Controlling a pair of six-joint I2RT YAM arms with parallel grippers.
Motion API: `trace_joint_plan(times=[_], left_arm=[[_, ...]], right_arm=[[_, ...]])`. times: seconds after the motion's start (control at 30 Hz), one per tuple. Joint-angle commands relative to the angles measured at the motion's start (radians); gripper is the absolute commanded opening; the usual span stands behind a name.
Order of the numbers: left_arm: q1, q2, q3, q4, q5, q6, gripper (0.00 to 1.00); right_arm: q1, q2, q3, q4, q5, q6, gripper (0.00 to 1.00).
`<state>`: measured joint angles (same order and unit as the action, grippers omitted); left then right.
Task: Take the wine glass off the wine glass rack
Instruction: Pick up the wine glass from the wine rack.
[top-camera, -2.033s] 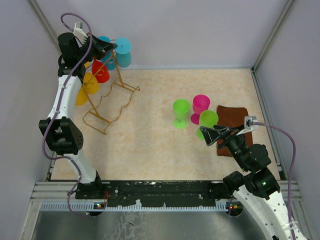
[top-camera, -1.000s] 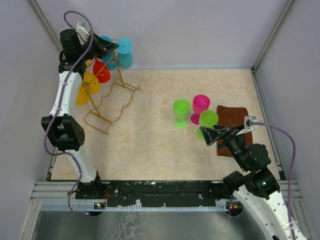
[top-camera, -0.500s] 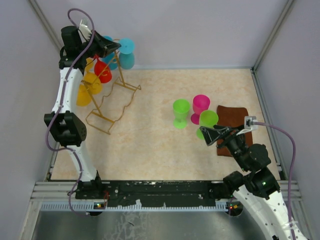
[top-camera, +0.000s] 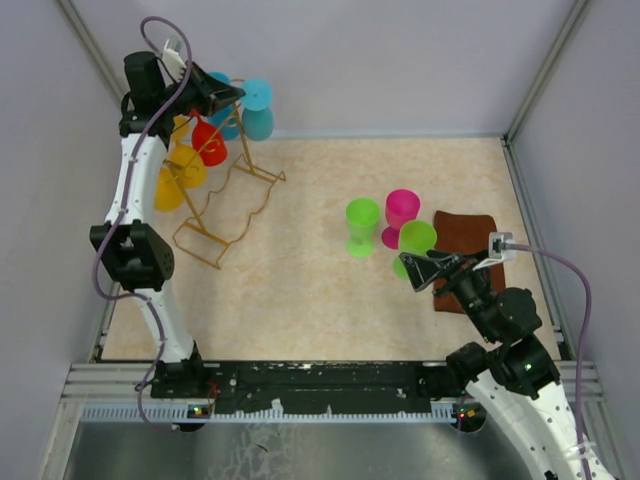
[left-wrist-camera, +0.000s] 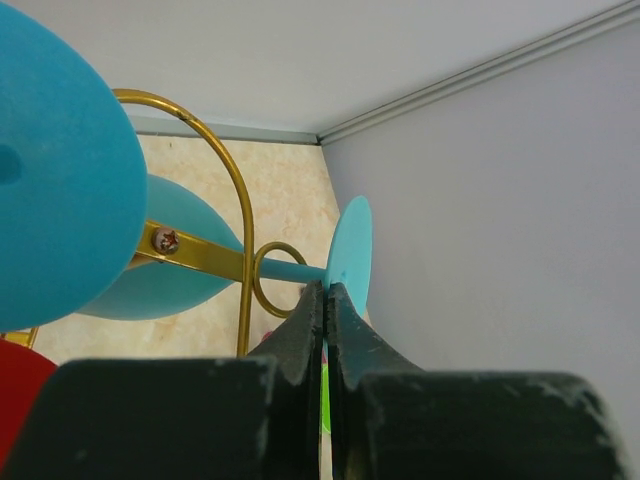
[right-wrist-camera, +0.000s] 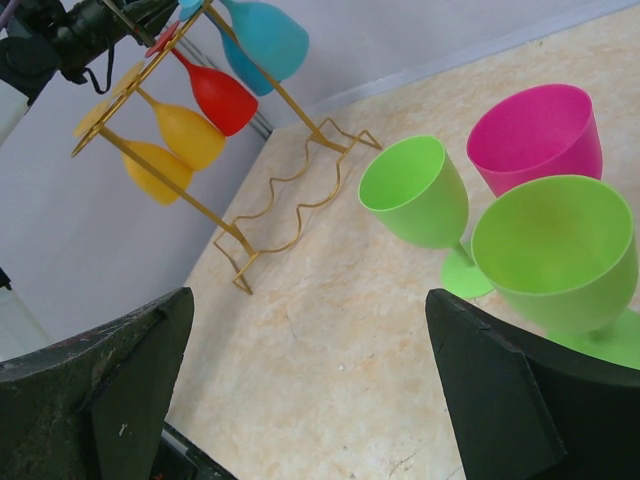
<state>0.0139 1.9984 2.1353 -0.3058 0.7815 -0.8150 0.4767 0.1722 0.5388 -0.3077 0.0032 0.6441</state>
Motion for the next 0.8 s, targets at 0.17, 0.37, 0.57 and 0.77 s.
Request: trace_joint_plan(times=[0.17,0.37,0.57,0.77], left_arm=[[-0.015,0.045,0.057,-0.014,0.093,0.004,0.0],[-0.027,0.041,0.056,-0.012,0.117,0.013,0.0],[-0.032,0.024,0.056,-0.005,0.102,0.001,0.0],[-0.035,-0.004,0.054,-0.013,0.093,0.018,0.0]], right_arm=[[0.0,0.009,0.017,0.039,0.007,0.011,0.99],[0.0,0.011,0.018,0.04,0.007,0.016,0.99],[0.001,0.019,0.022,0.043,0.003,0.018,0.99],[0.0,0.019,0.026,0.039,0.005,0.017,0.99]])
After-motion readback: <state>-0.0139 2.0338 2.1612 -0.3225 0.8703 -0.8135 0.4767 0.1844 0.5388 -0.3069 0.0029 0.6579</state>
